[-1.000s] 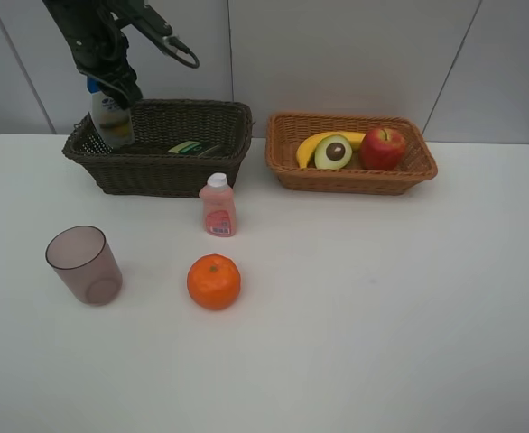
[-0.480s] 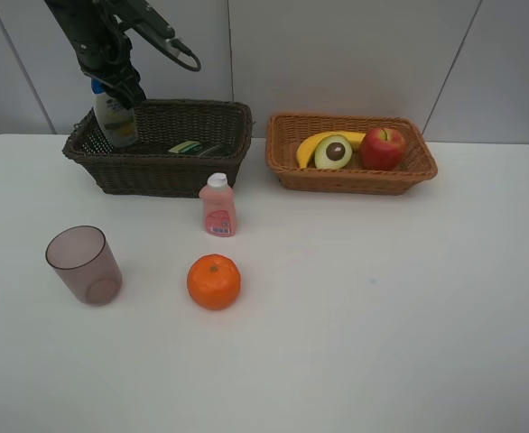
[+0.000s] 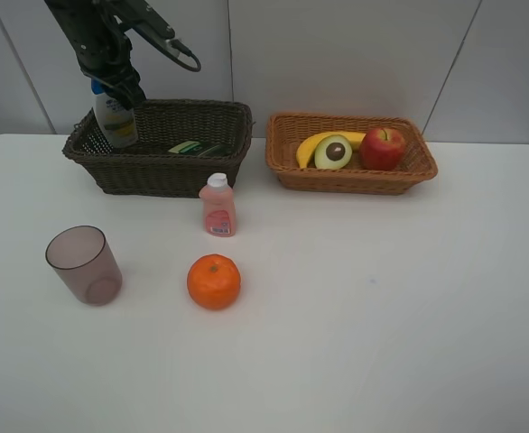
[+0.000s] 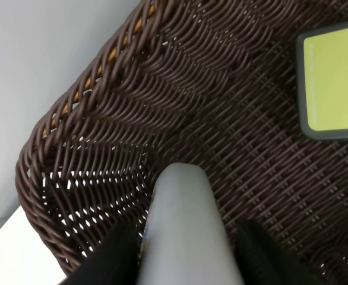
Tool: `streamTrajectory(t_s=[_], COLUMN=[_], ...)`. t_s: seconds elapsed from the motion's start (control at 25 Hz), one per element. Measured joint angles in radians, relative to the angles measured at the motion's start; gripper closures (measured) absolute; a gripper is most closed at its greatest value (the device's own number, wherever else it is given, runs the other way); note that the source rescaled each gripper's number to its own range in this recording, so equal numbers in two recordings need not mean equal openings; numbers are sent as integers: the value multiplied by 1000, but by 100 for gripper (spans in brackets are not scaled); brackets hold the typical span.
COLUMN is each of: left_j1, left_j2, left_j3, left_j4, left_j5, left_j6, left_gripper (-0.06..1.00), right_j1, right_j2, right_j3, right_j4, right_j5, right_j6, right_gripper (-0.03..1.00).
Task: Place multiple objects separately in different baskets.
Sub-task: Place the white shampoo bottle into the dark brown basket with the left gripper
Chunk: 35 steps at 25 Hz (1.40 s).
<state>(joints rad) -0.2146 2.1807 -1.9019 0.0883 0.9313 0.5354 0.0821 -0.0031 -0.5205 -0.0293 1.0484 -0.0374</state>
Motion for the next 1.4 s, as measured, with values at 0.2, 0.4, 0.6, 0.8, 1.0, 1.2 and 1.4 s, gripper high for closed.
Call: streamTrajectory(t_s=[0.2,0.4,0.6,0.8,1.0,1.2,1.4], left_j1=[0,0,0,0,0,0,0], left_j2=[0,0,-2,-2,-2,-2,-2], left_j3=[0,0,-2,-2,-2,-2,-2], left_j4=[-1,-1,1,0,-7,-15,-32], left_j5=[16,17,6,10,25,42,45], left_j6=[0,0,0,0,0,0,0], left_gripper=[47,41,14,9,4,3,3], right_j1=[0,0,0,0,0,0,0], right_j2=[0,0,0,0,0,0,0], right_j3=[0,0,0,0,0,0,0], right_j4=[0,0,0,0,0,0,0], right_j5=[0,0,0,0,0,0,0], right_j6=[0,0,0,0,0,0,0], right_gripper=[-1,-1,-1,-1,-1,-1,-1])
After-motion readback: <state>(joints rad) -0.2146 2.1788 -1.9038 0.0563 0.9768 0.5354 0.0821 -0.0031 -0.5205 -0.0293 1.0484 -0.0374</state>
